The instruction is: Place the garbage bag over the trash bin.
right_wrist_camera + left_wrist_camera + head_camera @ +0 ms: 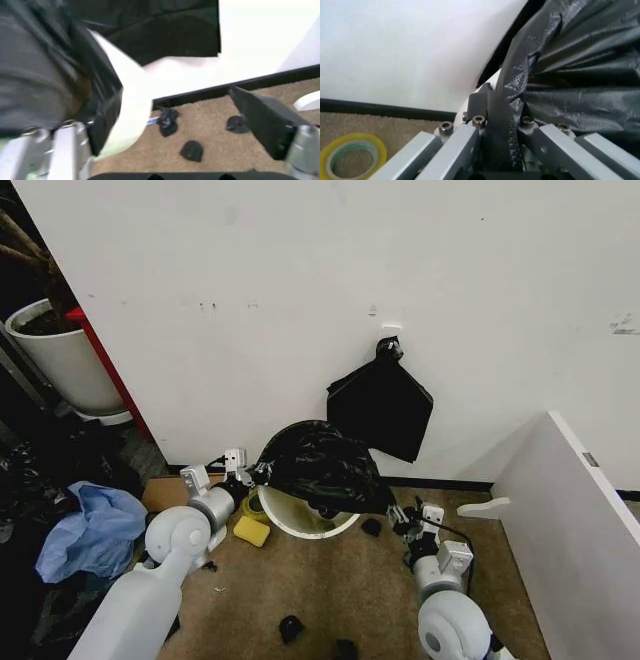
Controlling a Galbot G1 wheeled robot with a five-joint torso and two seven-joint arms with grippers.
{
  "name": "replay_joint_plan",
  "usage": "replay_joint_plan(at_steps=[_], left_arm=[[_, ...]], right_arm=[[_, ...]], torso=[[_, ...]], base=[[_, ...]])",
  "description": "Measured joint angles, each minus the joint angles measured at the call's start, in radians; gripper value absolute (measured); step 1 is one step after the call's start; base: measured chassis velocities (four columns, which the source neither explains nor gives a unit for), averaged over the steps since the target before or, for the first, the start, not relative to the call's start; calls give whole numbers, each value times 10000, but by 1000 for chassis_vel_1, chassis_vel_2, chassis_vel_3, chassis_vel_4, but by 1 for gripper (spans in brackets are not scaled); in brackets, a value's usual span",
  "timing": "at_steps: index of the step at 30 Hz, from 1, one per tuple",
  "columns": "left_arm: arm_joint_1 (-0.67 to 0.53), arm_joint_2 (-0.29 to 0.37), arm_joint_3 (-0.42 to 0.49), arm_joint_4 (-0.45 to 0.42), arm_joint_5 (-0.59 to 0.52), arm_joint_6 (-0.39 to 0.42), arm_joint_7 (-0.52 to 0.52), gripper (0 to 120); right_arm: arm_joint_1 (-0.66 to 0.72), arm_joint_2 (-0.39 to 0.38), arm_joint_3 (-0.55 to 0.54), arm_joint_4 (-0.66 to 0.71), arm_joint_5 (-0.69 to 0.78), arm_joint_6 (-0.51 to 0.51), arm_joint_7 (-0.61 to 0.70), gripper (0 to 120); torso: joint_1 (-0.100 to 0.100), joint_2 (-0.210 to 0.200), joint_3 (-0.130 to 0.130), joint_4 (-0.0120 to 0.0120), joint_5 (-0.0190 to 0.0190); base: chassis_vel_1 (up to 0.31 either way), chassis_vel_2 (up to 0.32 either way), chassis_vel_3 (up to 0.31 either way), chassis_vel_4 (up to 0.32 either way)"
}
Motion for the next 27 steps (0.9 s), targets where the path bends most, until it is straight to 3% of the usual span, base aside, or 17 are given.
replay_joint_plan(at_steps=[3,5,8,11,15,20,27], left_arm=[[-64,-18,11,18,-26,-5,-19,1],[-88,-25,11,30,-39,-5,-29,1],[-117,-46,9,36,-94,-6,-54,1],[-117,-72,2,33,-108,-15,-87,1],[-131,-133,-7,33,-162,-55,-181,1],[-238,-248,50,49,-196,-105,-278,1],[-309,-320,120,11,-245,-115,-349,1]], right_arm=[[-204,44,-109,432,-462,35,98,95],[-266,54,-130,444,-931,168,79,98],[-375,30,-77,-35,-2812,1280,-571,100],[-433,24,-101,-168,-3245,1795,-901,100],[-682,17,-354,200,-2967,2134,-1376,100],[-1178,-55,-929,1276,-977,2324,-2659,100],[-1226,-20,-1202,1293,-765,3141,-4001,100]], torso=[[0,0,-1,1,0],[0,0,0,1,0],[0,0,0,2,1],[0,0,0,2,1],[0,0,0,3,0],[0,0,-1,1,-1],[2,0,0,2,0]], base=[[0,0,0,0],[0,0,0,0],[0,0,0,0],[0,0,0,0],[0,0,0,0],[0,0,0,0],[0,0,0,0]])
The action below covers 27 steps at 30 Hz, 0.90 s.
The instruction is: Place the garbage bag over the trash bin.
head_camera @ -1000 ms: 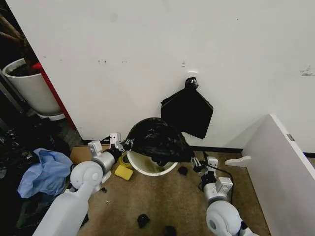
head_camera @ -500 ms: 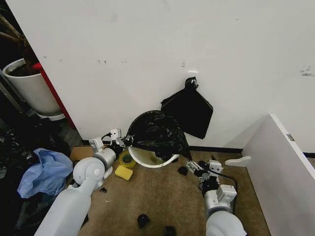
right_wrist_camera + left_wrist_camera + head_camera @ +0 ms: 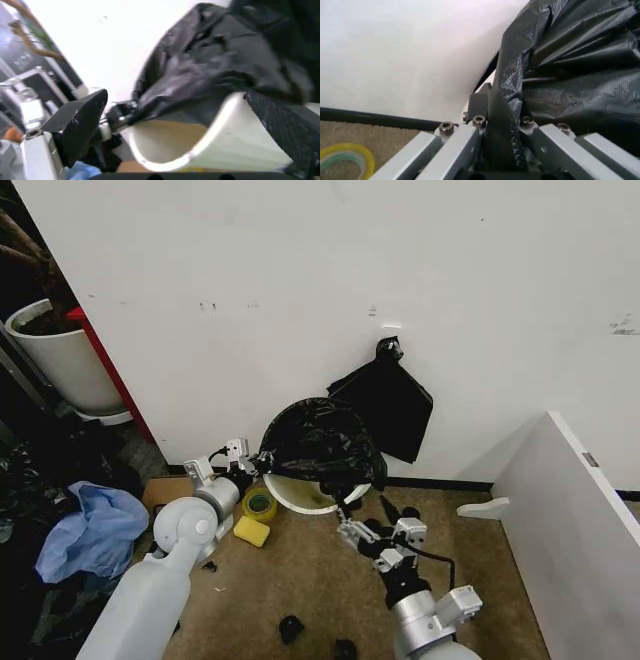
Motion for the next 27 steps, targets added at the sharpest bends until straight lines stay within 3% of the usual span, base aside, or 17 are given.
replay_joint_plan(at_steps=[7,16,27], left_arm=[[-43,-78,56,-161,-135,3,-90,1],[163,-183,253,-391,-62,10,-148,1],[530,-512,782,-551,689,-841,-41,1]], right_arm=[[258,274,-450,-472,-323,70,-197,100],[946,857,-1113,-786,-863,-411,1123,100],[1196,922,-904,-920,-2064,-1384,2694,82]], torso=[[0,0,0,0,2],[0,0,-1,0,1],[0,0,0,-1,2]], base=[[0,0,0,0],[0,0,0,0],[0,0,0,0]])
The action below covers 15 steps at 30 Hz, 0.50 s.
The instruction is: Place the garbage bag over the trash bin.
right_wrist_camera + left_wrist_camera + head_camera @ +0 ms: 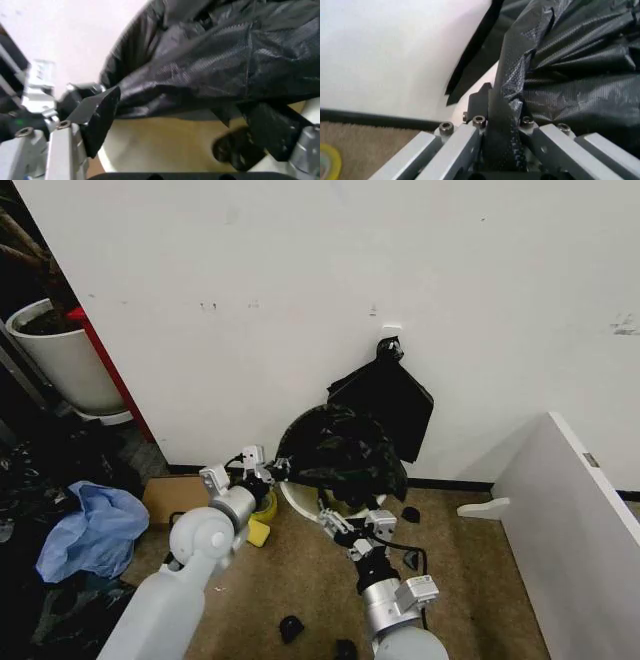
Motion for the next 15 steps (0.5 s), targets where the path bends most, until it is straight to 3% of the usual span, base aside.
replay_joint_plan(at_steps=[8,15], left_arm=[[49,-99,426,-13,474,-918,385,1],[18,8,390,1,482,-943,381,1]], right_arm=[[3,6,108,128,86,-242,129,81],[-62,-127,329,-86,61,520,-956,61]], torso=[[0,0,0,0,0],[0,0,0,1,0]], base=[[0,0,0,0],[0,0,0,0]])
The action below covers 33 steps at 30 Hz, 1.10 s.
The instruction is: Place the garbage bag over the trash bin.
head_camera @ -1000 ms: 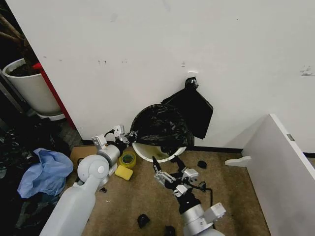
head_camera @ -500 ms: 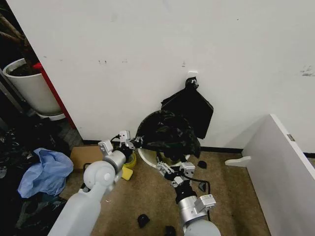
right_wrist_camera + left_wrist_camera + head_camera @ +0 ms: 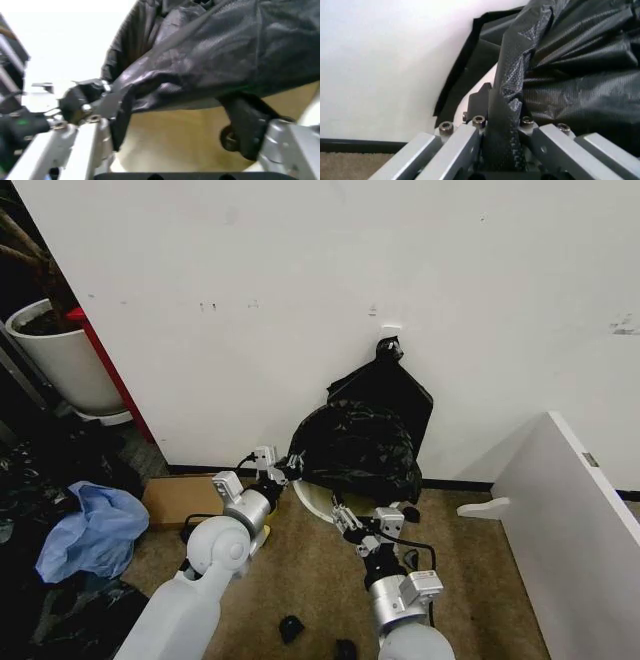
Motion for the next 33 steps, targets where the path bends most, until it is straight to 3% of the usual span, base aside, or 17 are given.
replay_joint_plan(at_steps=[7,17,33], left_arm=[[33,25,-25,49,-15,75,-65,1],[-89,3,-32,228,-66,77,-240,1],[-365,-66,-112,423,-436,-358,-521,1]], right_arm=[[-16,-48,59,-201,52,656,-1086,34],[-125,-24,99,-333,300,861,-1230,0],[-620,-31,-51,-502,351,1363,-1865,0]], torso=[[0,0,0,0,-1],[0,0,0,0,-1],[0,0,0,-2,-1]], base=[[0,0,0,0],[0,0,0,0],[0,0,0,0]])
